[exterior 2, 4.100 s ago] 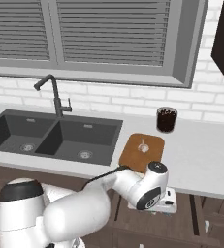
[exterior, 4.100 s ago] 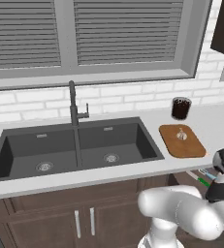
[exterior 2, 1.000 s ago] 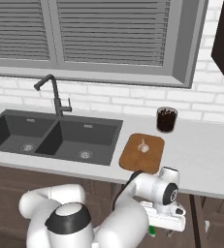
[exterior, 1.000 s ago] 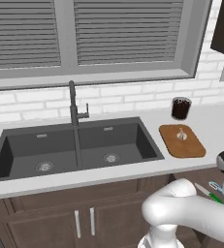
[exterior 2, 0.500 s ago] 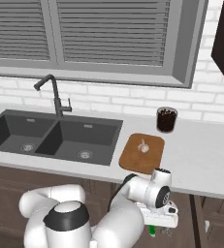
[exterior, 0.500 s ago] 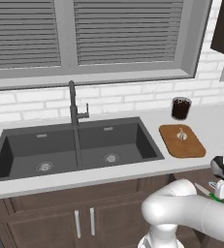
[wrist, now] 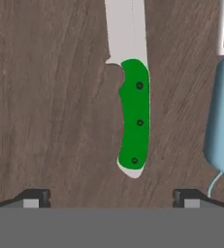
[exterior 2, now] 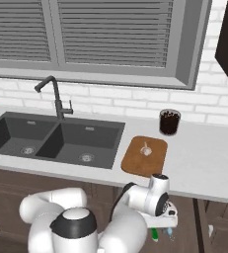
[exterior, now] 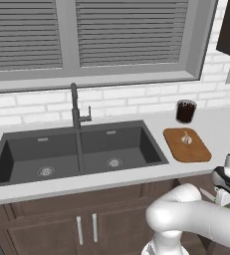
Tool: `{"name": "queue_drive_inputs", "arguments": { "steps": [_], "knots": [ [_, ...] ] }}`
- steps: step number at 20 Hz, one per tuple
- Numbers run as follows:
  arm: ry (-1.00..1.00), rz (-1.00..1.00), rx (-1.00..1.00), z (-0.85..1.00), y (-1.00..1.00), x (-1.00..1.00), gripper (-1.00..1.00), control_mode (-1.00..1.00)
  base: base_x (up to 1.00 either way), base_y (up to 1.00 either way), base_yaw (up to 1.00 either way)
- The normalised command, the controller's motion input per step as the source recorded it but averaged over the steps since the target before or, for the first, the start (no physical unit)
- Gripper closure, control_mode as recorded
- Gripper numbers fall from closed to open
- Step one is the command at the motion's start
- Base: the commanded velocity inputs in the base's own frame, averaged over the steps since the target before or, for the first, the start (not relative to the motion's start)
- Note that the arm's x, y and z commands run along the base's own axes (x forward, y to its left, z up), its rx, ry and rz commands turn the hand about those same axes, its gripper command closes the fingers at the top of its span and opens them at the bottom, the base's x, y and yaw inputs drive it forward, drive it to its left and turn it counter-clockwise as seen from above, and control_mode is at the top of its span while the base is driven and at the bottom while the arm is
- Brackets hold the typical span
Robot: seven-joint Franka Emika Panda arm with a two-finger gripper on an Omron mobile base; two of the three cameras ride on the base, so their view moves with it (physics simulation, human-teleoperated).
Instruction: Place the appropriate cutting tool for cutting the garlic skin on the cutting board.
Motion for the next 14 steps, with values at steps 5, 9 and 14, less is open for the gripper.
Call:
{"name": "queue_drive_inputs", "arguments": {
  "steps": [5,9,14],
  "knots": [
    [-0.01,0.07,0.0,-0.17,0.0,0.36,-1.0,-1.0,0.0,0.0,0.0],
    [0.0,0.04,0.0,-0.36,0.05,0.19,-1.0,-1.0,0.0,0.0,0.0],
    [0.0,0.03,0.0,-0.3,0.01,0.24,-1.0,-1.0,0.0,0.0,0.0]
  ]
}}
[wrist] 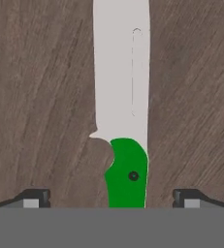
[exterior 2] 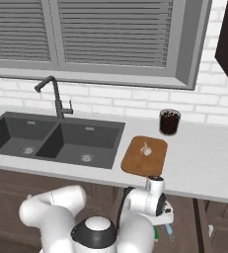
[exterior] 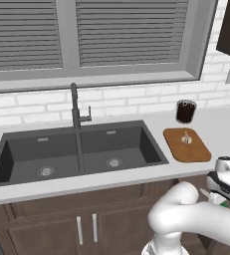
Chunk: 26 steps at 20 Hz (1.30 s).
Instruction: Place the appropriate cutting tool for cutting the garlic skin on the cutting board.
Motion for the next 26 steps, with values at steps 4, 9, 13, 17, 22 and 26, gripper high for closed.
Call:
{"name": "queue_drive_inputs", "arguments": {
  "steps": [4,9,13,17,22,26],
  "knots": [
    [0.0,0.03,0.0,-0.29,0.0,0.23,-1.0,-1.0,0.0,0.0,0.0],
    [0.0,0.02,0.0,-0.44,0.12,0.07,1.0,-1.0,0.0,0.0,0.0],
    [-0.01,0.0,0.0,-0.45,0.15,-0.11,1.0,-1.0,0.0,0.0,0.0],
    [-0.01,0.0,0.0,-0.45,0.29,-0.19,1.0,-1.0,0.0,0.0,0.0],
    [0.0,0.0,0.0,-0.3,0.46,-0.19,1.0,-1.0,0.0,0.0,0.0],
    [0.07,0.02,0.0,-0.01,0.42,-0.24,1.0,-1.0,0.0,0.0,0.0]
  ]
}}
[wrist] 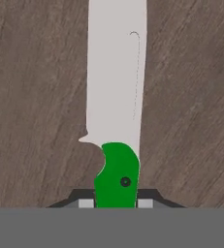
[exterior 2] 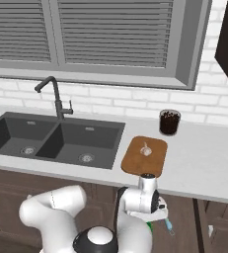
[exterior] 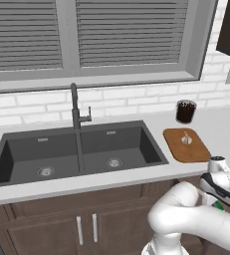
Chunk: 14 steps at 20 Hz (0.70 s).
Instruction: Place the appropriate cutting tool for cutting the garlic skin on the cutting board.
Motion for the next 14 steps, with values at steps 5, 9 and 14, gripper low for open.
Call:
{"name": "queue_drive_inputs", "arguments": {
  "steps": [5,9,14],
  "knots": [
    [0.0,0.0,0.0,0.02,0.03,-0.42,1.0,-1.0,0.0,0.0,0.0],
    [-0.07,0.0,0.06,0.63,-0.13,-0.5,1.0,-1.0,0.0,0.0,0.0],
    [-0.04,0.01,0.14,1.0,-0.38,-0.66,1.0,-1.0,0.0,0.0,0.0]
  ]
}}
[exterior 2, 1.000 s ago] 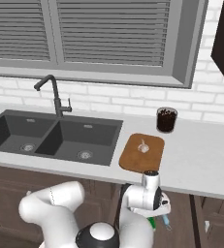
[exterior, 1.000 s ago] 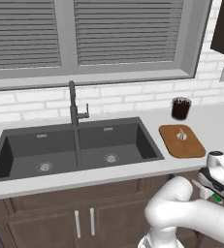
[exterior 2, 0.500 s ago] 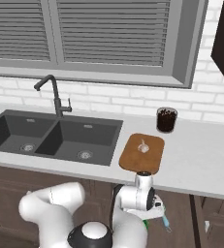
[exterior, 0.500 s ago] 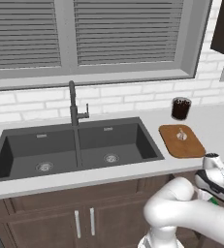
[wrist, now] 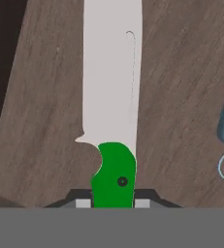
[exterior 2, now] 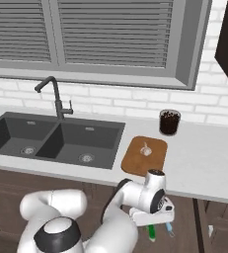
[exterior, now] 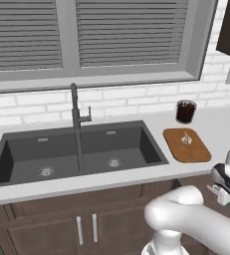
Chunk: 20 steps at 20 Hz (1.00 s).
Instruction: Place the appropriate cutting tool for cutting the garlic skin on the cutting board.
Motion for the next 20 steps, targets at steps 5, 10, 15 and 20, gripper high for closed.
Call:
{"name": "queue_drive_inputs", "arguments": {
  "steps": [5,10,15,20],
  "knots": [
    [0.0,0.01,0.1,1.0,-0.23,-0.71,1.0,-1.0,0.0,0.0,0.0],
    [0.01,0.05,0.06,1.0,-0.02,-0.51,1.0,-1.0,0.0,0.0,0.0],
    [0.01,0.05,0.04,1.0,-0.02,-0.25,1.0,-1.0,0.0,0.0,0.0],
    [0.0,0.02,0.04,1.0,-0.01,0.08,1.0,-1.0,0.0,0.0,0.0]
  ]
}}
